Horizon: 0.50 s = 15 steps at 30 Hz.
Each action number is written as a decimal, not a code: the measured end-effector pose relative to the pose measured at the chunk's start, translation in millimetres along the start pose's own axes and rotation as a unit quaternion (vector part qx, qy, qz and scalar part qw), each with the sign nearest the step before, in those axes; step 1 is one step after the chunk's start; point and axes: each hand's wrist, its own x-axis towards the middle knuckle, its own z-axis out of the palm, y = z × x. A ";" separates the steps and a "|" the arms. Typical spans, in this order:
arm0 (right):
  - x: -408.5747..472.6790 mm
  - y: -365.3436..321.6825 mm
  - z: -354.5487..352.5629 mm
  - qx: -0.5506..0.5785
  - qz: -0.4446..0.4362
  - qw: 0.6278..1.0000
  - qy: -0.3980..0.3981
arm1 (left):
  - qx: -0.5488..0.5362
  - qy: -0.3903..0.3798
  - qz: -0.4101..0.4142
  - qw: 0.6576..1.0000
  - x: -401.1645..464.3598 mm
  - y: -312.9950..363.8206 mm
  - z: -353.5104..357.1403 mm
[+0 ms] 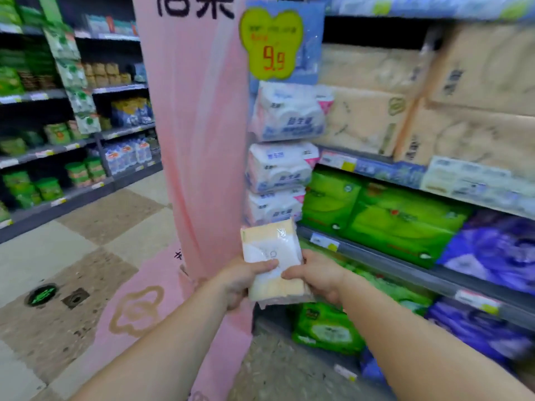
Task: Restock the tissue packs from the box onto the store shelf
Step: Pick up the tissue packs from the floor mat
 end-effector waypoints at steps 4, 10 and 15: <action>-111.4 34.5 -114.7 -0.097 -0.024 0.990 0.104 | 0.111 -0.065 0.069 0.989 3.1 6.6 122.0; -292.1 114.6 -258.1 -0.201 0.036 0.962 0.179 | 0.355 -0.339 0.111 0.864 -32.1 -19.2 339.0; -377.0 156.5 -338.1 -0.242 0.078 0.946 0.199 | 0.301 -0.399 0.115 0.859 -63.3 -57.4 452.6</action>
